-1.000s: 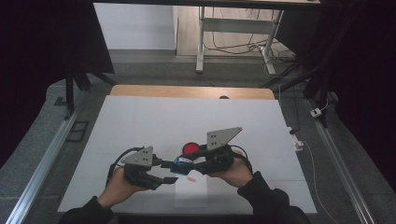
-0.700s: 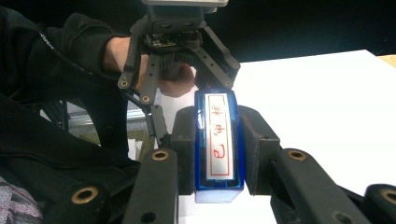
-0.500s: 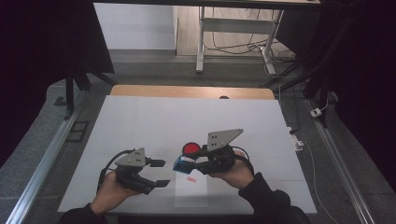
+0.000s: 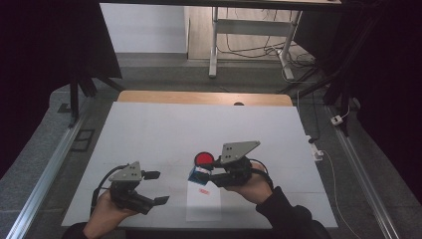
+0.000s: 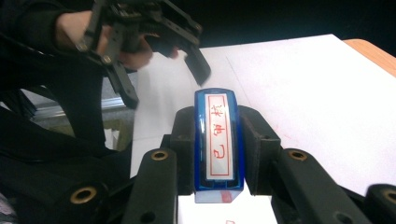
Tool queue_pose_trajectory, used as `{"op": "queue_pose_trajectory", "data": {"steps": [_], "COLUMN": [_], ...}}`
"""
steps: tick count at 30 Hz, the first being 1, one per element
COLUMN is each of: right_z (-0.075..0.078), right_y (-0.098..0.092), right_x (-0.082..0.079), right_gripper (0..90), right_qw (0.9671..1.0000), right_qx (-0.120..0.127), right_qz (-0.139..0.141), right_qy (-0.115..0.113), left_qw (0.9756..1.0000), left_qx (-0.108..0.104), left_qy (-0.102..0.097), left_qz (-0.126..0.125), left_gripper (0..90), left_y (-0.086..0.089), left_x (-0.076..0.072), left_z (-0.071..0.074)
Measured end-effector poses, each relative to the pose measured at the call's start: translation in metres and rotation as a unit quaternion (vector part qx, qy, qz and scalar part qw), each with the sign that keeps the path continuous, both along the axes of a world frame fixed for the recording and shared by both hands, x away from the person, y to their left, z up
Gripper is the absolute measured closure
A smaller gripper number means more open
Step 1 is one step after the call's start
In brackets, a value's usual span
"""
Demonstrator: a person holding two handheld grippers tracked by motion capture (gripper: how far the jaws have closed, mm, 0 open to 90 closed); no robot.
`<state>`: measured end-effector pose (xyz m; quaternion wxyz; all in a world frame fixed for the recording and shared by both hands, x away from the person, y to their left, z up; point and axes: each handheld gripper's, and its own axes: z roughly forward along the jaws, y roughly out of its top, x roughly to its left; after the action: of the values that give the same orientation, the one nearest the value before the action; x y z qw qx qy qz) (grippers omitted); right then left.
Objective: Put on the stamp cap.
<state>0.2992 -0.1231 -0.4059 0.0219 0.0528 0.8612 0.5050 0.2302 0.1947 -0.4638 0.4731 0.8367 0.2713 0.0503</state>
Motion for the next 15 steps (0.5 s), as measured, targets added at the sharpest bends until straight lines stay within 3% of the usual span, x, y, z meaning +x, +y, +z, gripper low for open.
{"op": "queue_pose_trajectory", "data": {"steps": [10,15], "right_z": [-0.004,-0.006], "right_y": [-0.003,-0.004], "right_x": [0.001,0.001], "right_gripper": [69.9,69.7], "right_qw": [0.9994,0.9989], "right_qx": [-0.019,-0.028], "right_qz": [-0.026,-0.036], "right_qy": [-0.011,-0.012], "left_qw": [0.998,0.9956], "left_qx": [-0.001,0.018], "left_qy": [0.022,0.03], "left_qz": [0.059,0.087], "left_gripper": [6.9,5.1], "left_y": [0.022,0.028], "left_x": [-0.012,-0.015], "left_z": [-0.005,-0.009]}}
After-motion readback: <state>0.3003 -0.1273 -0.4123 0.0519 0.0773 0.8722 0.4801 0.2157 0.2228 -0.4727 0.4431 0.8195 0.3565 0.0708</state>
